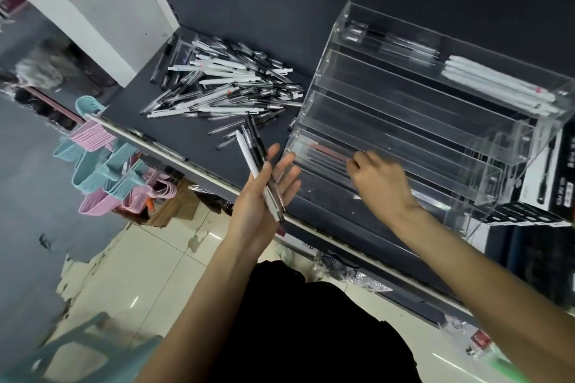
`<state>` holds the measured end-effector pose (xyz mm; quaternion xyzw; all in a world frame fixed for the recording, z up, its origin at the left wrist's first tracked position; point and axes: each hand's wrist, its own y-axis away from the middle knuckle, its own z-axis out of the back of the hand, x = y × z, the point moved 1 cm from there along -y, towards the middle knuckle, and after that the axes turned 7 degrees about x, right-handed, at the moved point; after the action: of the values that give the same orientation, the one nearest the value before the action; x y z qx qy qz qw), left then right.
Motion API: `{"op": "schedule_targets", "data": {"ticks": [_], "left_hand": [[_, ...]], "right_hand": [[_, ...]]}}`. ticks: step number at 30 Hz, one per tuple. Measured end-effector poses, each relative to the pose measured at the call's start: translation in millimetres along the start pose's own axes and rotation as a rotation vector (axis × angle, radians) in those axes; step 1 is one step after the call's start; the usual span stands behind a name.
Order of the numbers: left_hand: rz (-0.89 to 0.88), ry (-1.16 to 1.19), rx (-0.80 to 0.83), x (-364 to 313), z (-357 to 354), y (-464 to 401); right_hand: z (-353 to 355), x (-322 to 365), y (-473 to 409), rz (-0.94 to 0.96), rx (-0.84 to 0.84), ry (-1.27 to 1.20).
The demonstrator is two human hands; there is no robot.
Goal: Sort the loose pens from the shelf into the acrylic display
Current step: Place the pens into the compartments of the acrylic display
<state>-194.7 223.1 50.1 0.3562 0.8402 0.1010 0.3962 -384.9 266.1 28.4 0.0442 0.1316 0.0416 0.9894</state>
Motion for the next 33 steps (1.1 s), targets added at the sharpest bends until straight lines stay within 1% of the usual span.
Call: {"op": "schedule_targets", "data": {"ticks": [2,3,5,6,7,8,10,12,14,16,18,21,22,24,26,27,29,33], "left_hand": [[0.007,0.003,0.012,-1.3,0.5,-0.6],[0.012,0.001,0.013,-1.0,0.3,-1.5],[0.017,-0.007,0.023,0.6,-2.3,-4.0],[0.016,-0.002,0.033,1.7,-5.0,-5.0],[0.017,0.016,0.047,2.9,-8.8,-6.0],[0.020,0.040,0.065,4.1,-12.3,-7.0],[0.025,0.070,0.108,4.2,-20.2,-7.7],[0.020,0.069,0.152,4.7,-24.8,-8.3],[0.014,0.041,0.185,4.2,-28.4,-8.9],[0.012,-0.041,0.208,4.6,-31.5,-11.1],[0.017,-0.154,0.198,4.5,-33.0,-15.8],[0.011,-0.311,0.155,-1.8,-32.5,-25.2],[0.010,-0.393,0.135,-5.4,-32.6,-28.8],[0.027,-0.507,0.117,-12.9,-34.9,-35.6],[0.034,-0.490,0.114,-19.0,-39.6,-43.8],[0.027,-0.474,0.110,-21.9,-42.1,-47.6],[0.012,-0.440,0.114,-26.3,-46.0,-53.7],[0.002,-0.369,0.176,-32.1,-49.3,-60.0]], "right_hand": [[11.3,2.9,1.9,-0.064,-0.035,-0.092],[18.6,5.1,2.9,-0.119,-0.104,-0.203],[42.1,15.3,4.4,-0.140,-0.216,-0.561],[53.8,23.3,4.0,-0.163,-0.219,-0.787],[63.1,32.6,2.7,-0.195,-0.186,-0.975],[67.5,42.7,0.6,-0.235,-0.128,-1.096],[66.9,58.8,-2.4,-0.313,-0.019,-1.243],[64.9,62.9,-4.2,-0.373,-0.003,-1.403],[65.5,57.6,-3.6,-0.391,-0.016,-1.485],[67.6,43.9,-0.1,-0.401,-0.031,-1.445],[73.7,19.7,4.2,-0.448,-0.116,-1.312],[91.2,-35.1,6.0,-0.512,-0.350,-0.932],[97.5,-54.5,3.1,-0.522,-0.403,-0.796],[105.8,-89.7,-9.5,-0.539,-0.437,-0.587],[107.3,-116.1,-28.6,-0.532,-0.397,-0.456],[106.3,-125.6,-38.3,-0.516,-0.366,-0.433],[102.8,-138.8,-54.5,-0.467,-0.295,-0.447],[99.4,-153.6,-70.4,-0.378,-0.109,-0.524]]}}
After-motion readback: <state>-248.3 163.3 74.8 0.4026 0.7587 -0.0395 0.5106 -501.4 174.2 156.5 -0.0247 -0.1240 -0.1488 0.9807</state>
